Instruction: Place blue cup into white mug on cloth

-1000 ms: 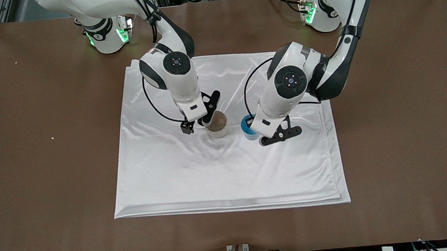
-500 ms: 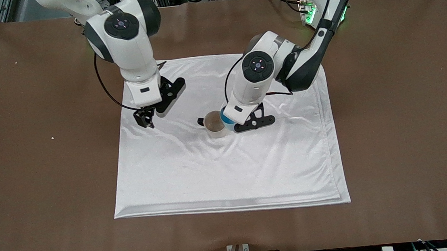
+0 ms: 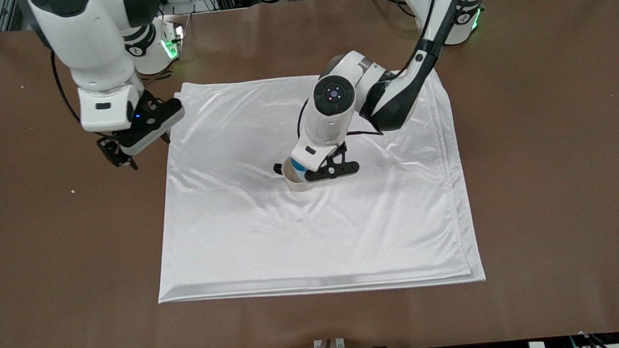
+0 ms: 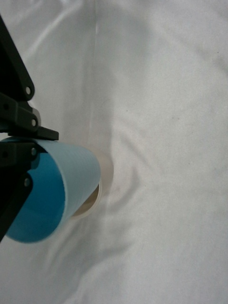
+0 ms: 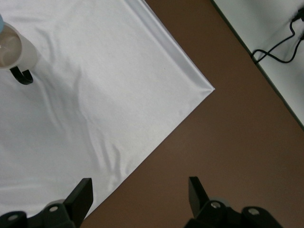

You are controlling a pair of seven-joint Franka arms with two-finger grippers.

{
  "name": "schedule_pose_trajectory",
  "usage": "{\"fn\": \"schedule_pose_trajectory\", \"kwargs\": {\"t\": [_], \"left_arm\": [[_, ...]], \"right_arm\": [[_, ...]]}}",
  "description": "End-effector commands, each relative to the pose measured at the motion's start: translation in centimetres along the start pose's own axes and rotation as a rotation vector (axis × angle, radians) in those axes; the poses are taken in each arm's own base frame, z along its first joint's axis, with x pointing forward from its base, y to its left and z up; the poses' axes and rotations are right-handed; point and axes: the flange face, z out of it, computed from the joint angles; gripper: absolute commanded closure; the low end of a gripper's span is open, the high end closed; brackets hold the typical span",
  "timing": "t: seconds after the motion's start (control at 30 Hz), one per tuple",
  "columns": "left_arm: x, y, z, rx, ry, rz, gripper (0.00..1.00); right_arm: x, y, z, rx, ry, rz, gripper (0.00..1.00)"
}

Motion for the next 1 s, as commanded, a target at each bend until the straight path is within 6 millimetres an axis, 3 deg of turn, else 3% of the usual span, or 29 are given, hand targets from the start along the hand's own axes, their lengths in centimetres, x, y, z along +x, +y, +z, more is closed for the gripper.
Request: {"fn": "schedule_pose_trajectory", "kwargs": {"t": [0.0, 0.2, 0.47, 0.6, 0.97], "left_arm": [[-0.6, 1.1, 0.0, -0.015, 0.026, -0.002, 1.0], [-1.4, 2.3, 2.3, -0.028, 0.039, -0.005, 1.0], [-1.7, 2.5, 3.9, -0.018, 0.037, -0.006, 1.0], [-1.5, 2.3, 4.7, -0.01, 0.033, -0.008, 1.0], [-1.1, 2.0, 6.1, -0.008, 0.036, -0.01, 0.97]], "right_arm": [[-2.7, 2.8, -0.1, 0.031, -0.006, 0.102, 0.08], [-5.4, 6.7, 0.4, 0.059, -0.025, 0.225, 0.0], [-6.5, 8.2, 0.4, 0.079, -0.048, 0.387, 0.0], [-7.5, 10.1, -0.5, 0.118, -0.046, 0.527, 0.0], [-9.7, 13.0, -0.2, 0.142, -0.057, 0.779, 0.0]]}}
